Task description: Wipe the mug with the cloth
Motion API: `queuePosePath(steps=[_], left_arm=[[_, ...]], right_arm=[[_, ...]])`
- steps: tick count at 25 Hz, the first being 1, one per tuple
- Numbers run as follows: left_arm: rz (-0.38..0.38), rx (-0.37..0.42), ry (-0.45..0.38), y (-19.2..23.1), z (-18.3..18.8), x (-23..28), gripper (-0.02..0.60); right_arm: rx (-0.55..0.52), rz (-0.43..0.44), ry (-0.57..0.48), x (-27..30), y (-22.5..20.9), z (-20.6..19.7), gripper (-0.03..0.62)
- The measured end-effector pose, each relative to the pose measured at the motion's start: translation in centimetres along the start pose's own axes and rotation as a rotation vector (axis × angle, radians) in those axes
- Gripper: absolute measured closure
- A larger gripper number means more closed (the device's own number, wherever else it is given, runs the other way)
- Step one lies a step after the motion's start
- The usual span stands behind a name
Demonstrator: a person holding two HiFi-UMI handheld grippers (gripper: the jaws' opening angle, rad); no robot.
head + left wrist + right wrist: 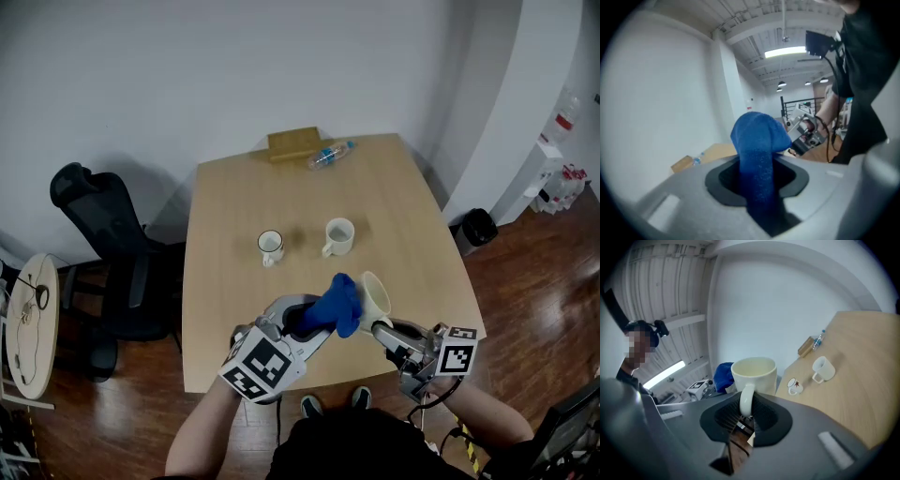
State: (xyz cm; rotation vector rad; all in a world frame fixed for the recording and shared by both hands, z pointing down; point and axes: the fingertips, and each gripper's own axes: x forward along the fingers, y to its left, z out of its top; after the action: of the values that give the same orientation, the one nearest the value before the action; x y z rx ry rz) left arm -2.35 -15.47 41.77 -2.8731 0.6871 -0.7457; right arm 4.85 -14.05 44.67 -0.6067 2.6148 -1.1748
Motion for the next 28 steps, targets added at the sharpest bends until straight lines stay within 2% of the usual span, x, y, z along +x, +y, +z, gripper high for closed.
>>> queuePosePath(steps=[3, 6, 8, 9, 13, 17, 19, 20, 23, 25, 26, 28], left_arm=[[-0.189, -0.159, -0.057, 0.0, 0.0, -0.8, 0.448], [-0.417, -0.431, -0.201, -0.1, 0.7, -2.4, 0.448], [-0.567, -0.612, -0.313, -0.4, 1.4, -3.7, 0.448], [-0.628, -0.679, -0.360, -0.7, 1.6, -4.3, 0.448], [-0.825, -0.859, -0.564, -2.5, 2.0, -6.1, 0.448], [-0.989, -1.024, -0.862, -3.6, 3.9, -7.8, 0.448], [-1.007, -1.091, -1.002, -3.7, 4.6, -7.9, 0.448], [-0.991, -1.135, -1.076, -3.4, 4.7, -7.8, 0.449], [-0.852, -1.304, -1.263, -1.7, 3.6, -7.0, 0.453], [-0.747, -1.381, -1.303, -0.8, 2.7, -6.3, 0.454], [-0.696, -1.391, -1.294, -0.6, 2.4, -6.1, 0.454], [-0.575, -1.355, -1.231, 0.0, 1.7, -5.8, 0.454]], right_arm=[[-0.095, 0.042, 0.063, -0.9, 1.3, -0.5, 0.545], [-0.117, 0.131, 0.102, -1.5, 3.1, -1.0, 0.545], [-0.099, 0.223, 0.125, -1.9, 4.5, -1.4, 0.545], [-0.088, 0.276, 0.141, -2.2, 5.3, -1.7, 0.545], [-0.047, 0.464, 0.180, -2.9, 8.2, -2.8, 0.546], [0.129, 0.688, 0.081, -3.3, 10.9, -1.9, 0.546], [0.219, 0.768, 0.002, -2.7, 11.8, -1.0, 0.549], [0.261, 0.784, -0.045, -2.2, 11.8, -0.5, 0.549], [0.351, 0.767, -0.172, -0.7, 10.7, 0.9, 0.551], [0.374, 0.740, -0.216, -0.2, 9.9, 1.3, 0.551], [0.376, 0.725, -0.225, 0.0, 9.6, 1.3, 0.551], [0.364, 0.679, -0.232, 0.1, 9.0, 1.4, 0.551]])
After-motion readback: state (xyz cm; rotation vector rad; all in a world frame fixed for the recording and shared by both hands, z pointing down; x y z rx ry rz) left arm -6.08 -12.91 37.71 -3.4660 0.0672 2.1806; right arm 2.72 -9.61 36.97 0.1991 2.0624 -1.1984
